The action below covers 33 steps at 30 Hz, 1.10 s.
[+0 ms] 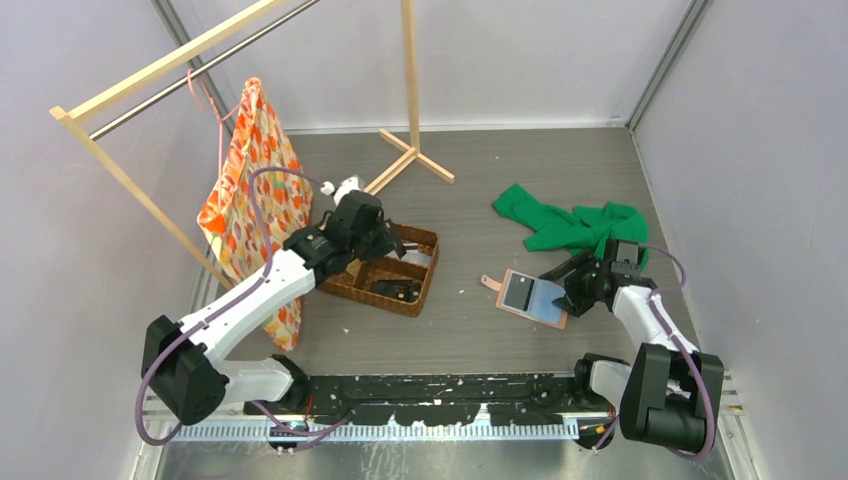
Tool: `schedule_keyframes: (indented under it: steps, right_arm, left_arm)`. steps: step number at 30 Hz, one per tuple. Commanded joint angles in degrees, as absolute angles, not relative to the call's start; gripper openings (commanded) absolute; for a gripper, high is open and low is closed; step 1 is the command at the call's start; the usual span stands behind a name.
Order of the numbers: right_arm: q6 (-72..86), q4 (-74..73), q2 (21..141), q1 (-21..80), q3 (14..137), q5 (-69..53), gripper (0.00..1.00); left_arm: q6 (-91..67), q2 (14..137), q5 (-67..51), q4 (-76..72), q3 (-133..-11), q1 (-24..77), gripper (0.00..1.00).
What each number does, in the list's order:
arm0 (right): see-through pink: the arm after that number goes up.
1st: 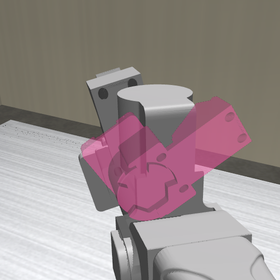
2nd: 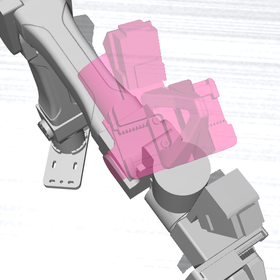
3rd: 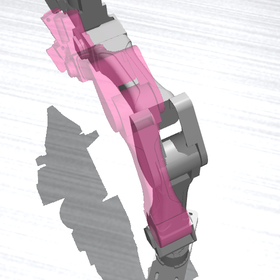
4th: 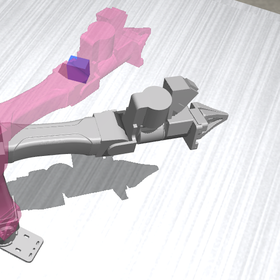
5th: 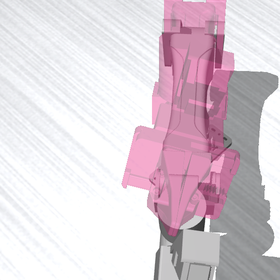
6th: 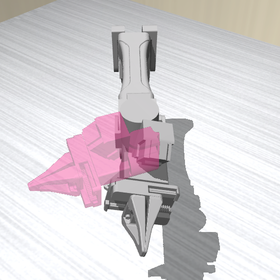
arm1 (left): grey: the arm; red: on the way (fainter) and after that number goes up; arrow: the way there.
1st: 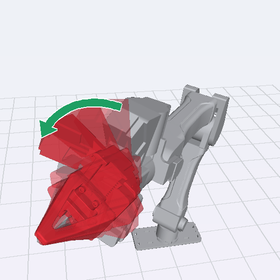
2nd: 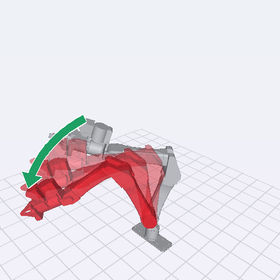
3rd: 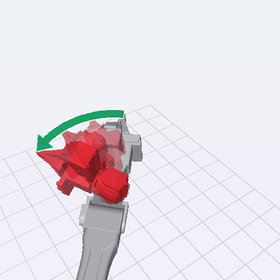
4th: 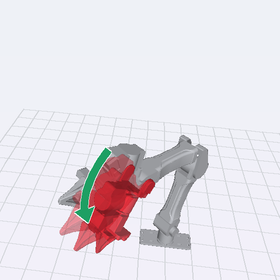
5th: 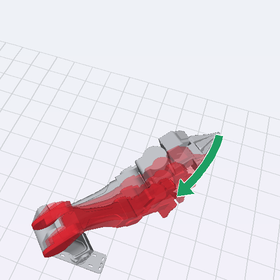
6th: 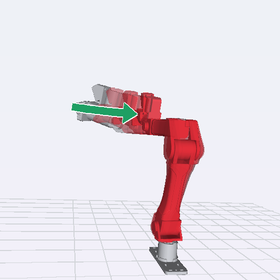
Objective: Take the credit cards out of the card holder
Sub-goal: Place the credit card in the storage box.
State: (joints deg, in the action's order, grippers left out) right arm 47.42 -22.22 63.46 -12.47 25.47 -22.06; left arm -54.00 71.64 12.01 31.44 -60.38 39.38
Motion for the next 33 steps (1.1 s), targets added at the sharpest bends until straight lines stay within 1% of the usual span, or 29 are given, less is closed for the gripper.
schedule_keyframes:
  steps: [1,6,11,18,28,29,31,33]
  right_arm:
    - [46.1,-27.9,60.7,-12.4,28.0,-18.1,0.69]
    - [45.9,-28.7,61.4,-12.4,29.2,-17.8,0.70]
    - [45.7,-28.9,61.8,-12.4,29.2,-17.6,0.69]
    - [45.6,-28.8,62.3,-12.4,29.2,-17.6,0.69]
    - [45.4,-28.8,62.2,-12.4,28.6,-17.7,0.70]
    - [45.3,-28.9,62.2,-12.4,28.6,-17.7,0.70]
    - [45.3,-29.1,61.9,-12.4,28.6,-17.6,0.69]
    - [45.3,-29.1,61.9,-12.4,28.6,-17.6,0.70]
  left_arm:
    - [-61.7,67.2,16.7,29.0,-55.8,38.1,0.00]
    - [-68.1,66.0,18.0,26.5,-51.6,38.3,0.00]
    - [-75.6,62.8,17.9,19.1,-43.7,38.5,0.00]
    - [-83.3,59.7,20.9,19.3,-39.1,39.9,0.00]
    - [-87.4,62.9,15.7,11.5,-35.6,40.2,0.00]
    - [-87.0,63.4,14.6,10.7,-35.7,40.2,0.03]
    - [-86.5,64.0,13.2,10.1,-36.1,40.4,0.21]
    - [-85.2,63.9,12.9,10.2,-36.8,41.1,0.33]
